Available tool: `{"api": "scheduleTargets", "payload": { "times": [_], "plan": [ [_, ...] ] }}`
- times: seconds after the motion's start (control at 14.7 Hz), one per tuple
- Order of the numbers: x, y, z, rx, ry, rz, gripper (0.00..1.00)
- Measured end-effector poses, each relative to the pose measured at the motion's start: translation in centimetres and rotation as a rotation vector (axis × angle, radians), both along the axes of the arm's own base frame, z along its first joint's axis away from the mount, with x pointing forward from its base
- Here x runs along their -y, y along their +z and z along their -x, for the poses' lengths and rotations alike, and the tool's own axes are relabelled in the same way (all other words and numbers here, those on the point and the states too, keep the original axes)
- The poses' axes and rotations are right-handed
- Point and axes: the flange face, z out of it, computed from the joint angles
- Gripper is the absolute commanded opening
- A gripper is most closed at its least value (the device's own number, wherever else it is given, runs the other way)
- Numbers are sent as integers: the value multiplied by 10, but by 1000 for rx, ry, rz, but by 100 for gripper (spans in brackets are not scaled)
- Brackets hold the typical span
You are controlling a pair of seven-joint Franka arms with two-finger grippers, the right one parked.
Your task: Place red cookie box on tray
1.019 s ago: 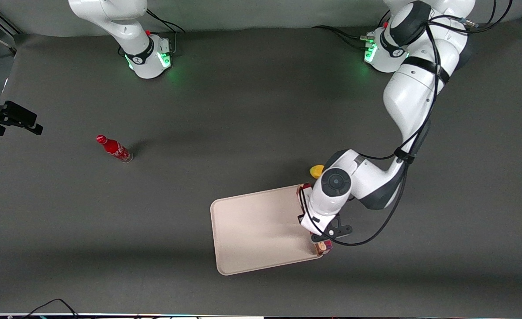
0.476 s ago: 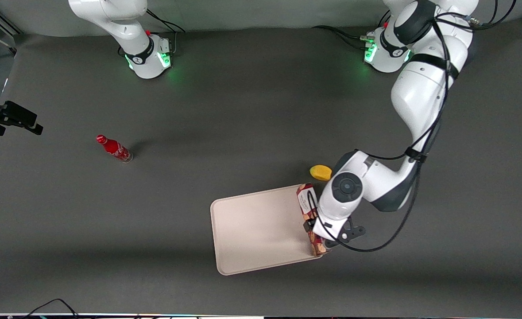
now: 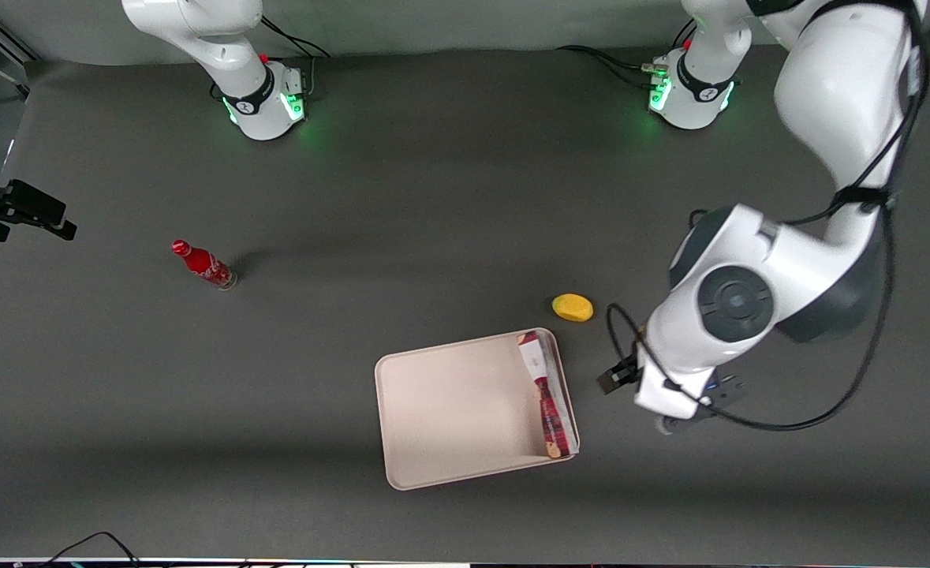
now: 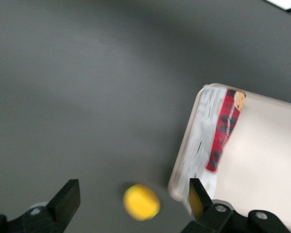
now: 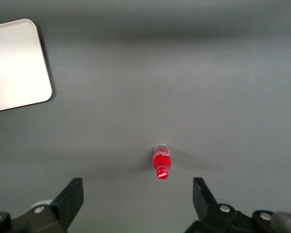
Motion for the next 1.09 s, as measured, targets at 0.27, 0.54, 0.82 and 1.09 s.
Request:
{"api": "scheduleTargets", "payload": {
  "times": [0.27, 0.54, 0.82, 1.09],
  "plan": [
    [-64, 99, 26, -112, -172, -25, 100],
    [-175, 165, 49, -162, -310, 24, 100],
    [-233, 177, 75, -205, -423, 45, 100],
    [-259, 148, 111, -154, -442, 63, 100]
  ]
}}
